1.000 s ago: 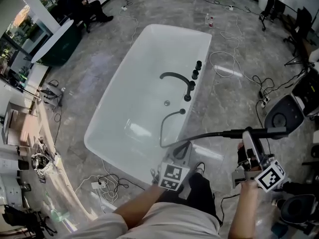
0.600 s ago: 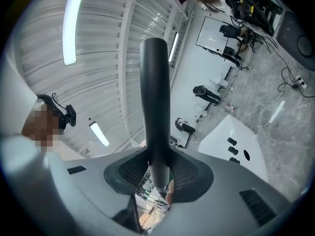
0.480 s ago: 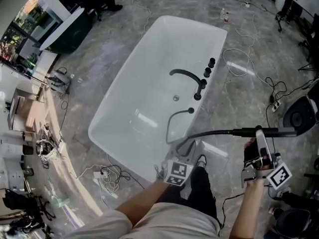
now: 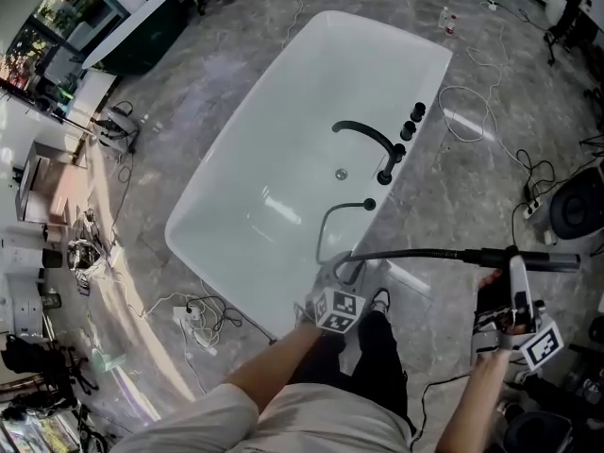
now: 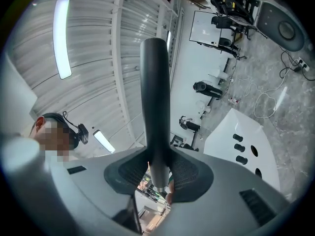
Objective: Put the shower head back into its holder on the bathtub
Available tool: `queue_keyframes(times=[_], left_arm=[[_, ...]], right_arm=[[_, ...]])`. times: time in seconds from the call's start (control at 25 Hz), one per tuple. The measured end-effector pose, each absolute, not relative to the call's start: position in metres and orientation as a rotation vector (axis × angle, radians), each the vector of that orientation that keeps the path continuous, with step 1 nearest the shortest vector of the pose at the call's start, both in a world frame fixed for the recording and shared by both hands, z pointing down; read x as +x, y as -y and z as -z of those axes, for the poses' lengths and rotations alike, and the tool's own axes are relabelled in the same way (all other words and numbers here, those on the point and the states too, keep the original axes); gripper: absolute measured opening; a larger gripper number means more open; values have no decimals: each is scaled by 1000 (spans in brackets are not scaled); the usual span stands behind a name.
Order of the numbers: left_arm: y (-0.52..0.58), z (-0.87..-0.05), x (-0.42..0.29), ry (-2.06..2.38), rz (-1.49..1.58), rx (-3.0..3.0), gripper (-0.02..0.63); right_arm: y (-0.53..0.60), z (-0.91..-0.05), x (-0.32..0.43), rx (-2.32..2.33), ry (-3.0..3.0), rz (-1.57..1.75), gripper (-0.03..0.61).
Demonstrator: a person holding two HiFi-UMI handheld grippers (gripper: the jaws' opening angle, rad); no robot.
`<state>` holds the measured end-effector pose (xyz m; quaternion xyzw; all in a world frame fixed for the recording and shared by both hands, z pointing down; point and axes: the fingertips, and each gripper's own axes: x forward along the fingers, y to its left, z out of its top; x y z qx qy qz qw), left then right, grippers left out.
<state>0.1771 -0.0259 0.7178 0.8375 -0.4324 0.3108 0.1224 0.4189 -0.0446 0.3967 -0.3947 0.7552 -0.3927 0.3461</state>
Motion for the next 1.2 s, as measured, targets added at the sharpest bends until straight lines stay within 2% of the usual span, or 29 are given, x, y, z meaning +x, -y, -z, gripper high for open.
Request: queue_keyframes(times=[0.56, 0.76, 1.2], left_arm=[[21, -803, 145, 1201, -1138, 2333, 126], [25, -796, 140, 1234, -1108, 2311, 64], [25, -752, 151, 1267, -919, 2294, 61]], right_arm=[[43, -402, 427, -984, -1910, 1017, 143], [41, -409, 434, -996, -1889, 1026, 143], [56, -468, 440, -1189, -1875, 1094, 143]])
